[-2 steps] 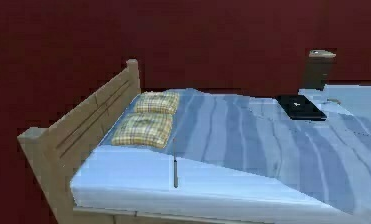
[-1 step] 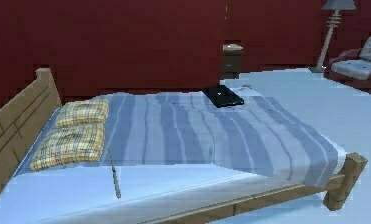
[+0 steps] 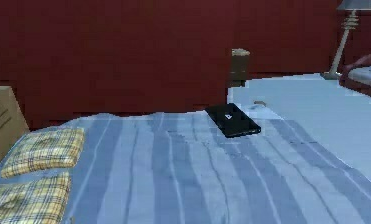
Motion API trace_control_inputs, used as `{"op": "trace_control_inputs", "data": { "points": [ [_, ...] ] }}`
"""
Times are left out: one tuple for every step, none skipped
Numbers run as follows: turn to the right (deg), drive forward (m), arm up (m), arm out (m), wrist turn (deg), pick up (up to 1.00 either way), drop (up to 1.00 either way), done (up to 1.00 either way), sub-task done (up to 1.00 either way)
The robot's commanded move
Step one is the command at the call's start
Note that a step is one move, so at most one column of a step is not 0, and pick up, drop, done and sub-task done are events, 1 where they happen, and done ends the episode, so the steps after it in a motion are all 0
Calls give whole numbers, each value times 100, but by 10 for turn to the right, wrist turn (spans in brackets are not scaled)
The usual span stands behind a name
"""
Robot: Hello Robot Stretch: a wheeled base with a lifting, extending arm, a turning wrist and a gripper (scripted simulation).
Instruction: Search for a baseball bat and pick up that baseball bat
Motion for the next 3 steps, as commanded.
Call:
{"op": "trace_control_inputs", "data": {
  "points": [
    [-450,0,0,0,0,0,0,0,0],
    [-450,0,0,0,0,0,0,0,0],
    [-360,0,0,0,0,0,0,0,0]
  ]
}}
